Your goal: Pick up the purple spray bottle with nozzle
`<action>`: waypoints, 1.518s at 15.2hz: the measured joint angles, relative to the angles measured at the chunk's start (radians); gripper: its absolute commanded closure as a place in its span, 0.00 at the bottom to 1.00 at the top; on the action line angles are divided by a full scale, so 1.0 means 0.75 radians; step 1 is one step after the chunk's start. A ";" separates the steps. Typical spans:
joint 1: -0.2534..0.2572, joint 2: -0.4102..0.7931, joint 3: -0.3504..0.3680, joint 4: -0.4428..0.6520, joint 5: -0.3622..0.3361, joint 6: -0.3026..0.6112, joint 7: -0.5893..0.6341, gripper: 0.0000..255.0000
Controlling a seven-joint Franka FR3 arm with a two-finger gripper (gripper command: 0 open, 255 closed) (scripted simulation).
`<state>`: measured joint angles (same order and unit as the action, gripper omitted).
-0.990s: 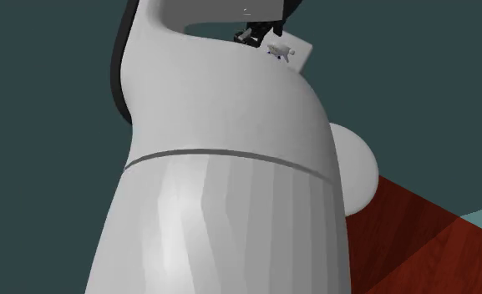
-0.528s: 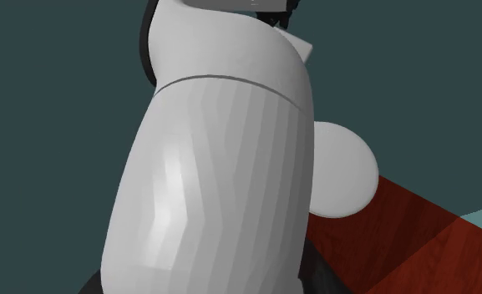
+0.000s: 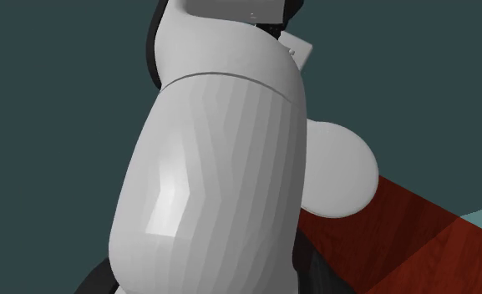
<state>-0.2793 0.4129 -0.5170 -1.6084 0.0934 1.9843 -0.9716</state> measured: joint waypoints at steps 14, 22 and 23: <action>0.000 -0.023 -0.007 0.075 -0.012 -0.095 0.002 1.00; -0.011 -0.034 -0.014 0.202 -0.018 -0.231 -0.006 1.00; -0.010 -0.037 -0.015 0.208 -0.019 -0.239 -0.005 1.00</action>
